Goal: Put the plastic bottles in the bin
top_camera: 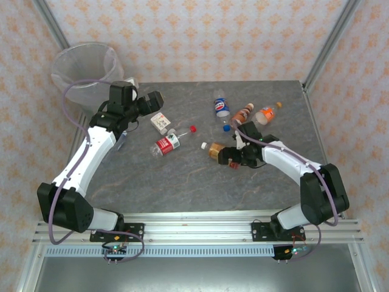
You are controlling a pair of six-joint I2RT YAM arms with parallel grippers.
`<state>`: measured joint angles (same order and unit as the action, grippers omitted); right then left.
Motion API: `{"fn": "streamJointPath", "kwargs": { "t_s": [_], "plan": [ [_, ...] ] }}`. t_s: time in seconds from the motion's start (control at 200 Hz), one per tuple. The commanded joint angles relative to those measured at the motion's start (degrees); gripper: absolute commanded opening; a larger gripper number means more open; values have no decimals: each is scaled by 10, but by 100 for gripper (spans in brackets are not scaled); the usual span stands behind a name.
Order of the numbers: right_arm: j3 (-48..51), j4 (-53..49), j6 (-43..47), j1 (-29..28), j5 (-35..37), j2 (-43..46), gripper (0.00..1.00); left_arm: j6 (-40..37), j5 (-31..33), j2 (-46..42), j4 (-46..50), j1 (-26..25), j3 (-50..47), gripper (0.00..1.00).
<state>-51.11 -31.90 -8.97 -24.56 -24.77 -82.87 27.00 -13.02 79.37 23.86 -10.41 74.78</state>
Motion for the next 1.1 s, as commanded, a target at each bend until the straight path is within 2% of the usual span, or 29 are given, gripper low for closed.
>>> {"fn": "streamJointPath", "kwargs": {
  "t_s": [0.0, 0.2, 0.39, 0.505, 0.611, 0.716, 0.906, 1.091],
  "plan": [
    [-21, -53, 18, -17, 70, 0, 99, 2, 11, 4, -11, -2, -4, 100],
    [-78, -147, 99, -36, 162, -26, 99, 1, 14, 8, -11, -2, -4, 100],
    [-117, -186, 210, -43, 225, -50, 99, 3, 16, 12, -14, -2, -7, 100],
    [-131, -190, 293, -43, 200, -68, 99, 0, 20, 12, -11, -2, -7, 100],
    [-140, -157, 337, -44, 199, -83, 99, 0, 23, 12, -10, -2, -8, 100],
    [-156, -136, 374, -43, 169, -108, 99, -2, 23, 10, -7, -2, -8, 100],
    [-167, -119, 386, -43, 159, -153, 99, -6, 32, -1, 3, -2, -16, 100],
    [-135, -77, 385, -42, 152, -172, 99, -9, 39, -7, 7, -2, -21, 100]
  ]
}}
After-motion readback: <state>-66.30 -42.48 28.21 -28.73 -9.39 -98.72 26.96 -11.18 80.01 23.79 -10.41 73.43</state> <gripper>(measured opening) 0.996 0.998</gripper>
